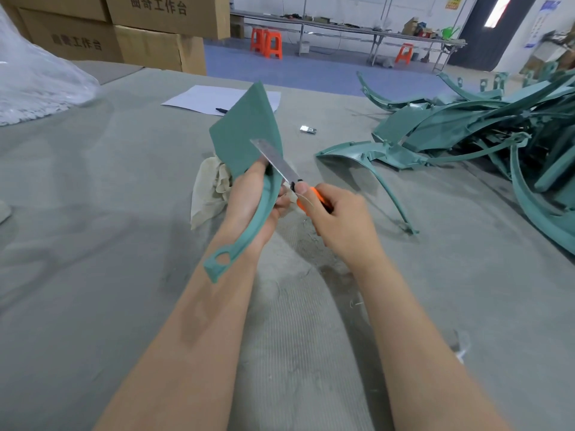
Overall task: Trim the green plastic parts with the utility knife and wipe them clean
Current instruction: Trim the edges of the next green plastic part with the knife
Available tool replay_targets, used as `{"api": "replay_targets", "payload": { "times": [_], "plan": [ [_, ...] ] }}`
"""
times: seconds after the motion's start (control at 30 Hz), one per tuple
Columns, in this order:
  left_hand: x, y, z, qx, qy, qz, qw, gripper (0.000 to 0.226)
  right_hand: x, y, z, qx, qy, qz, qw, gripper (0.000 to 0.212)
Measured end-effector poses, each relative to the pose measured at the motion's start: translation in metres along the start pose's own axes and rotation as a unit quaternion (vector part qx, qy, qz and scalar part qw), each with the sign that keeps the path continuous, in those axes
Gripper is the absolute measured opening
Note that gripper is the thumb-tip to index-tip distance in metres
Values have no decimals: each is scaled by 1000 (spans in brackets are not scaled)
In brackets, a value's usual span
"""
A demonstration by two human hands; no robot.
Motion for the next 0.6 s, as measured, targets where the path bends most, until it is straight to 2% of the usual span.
{"api": "replay_targets", "payload": {
  "times": [0.23, 0.4, 0.6],
  "plan": [
    [0, 8, -1, -28, 5, -17, 999, 32, -5, -3, -1, 0, -9, 17, 1000, 59],
    [7, 12, -3, -46, 36, -55, 997, 33, -13, -15, -5, 31, -25, 6, 999, 45],
    [11, 13, -1, -47, 49, -57, 996, 34, -16, -16, -7, 25, -40, 21, 999, 43]
  ]
}}
Point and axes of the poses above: each hand's wrist, its own z-axis towards the middle knuckle, its own x-axis out of the back of the hand, y = z × x, the point moved 8 cm from there along z, towards the middle knuckle, and after that the axes turned 8 degrees about -z, right-handed, at the moved point
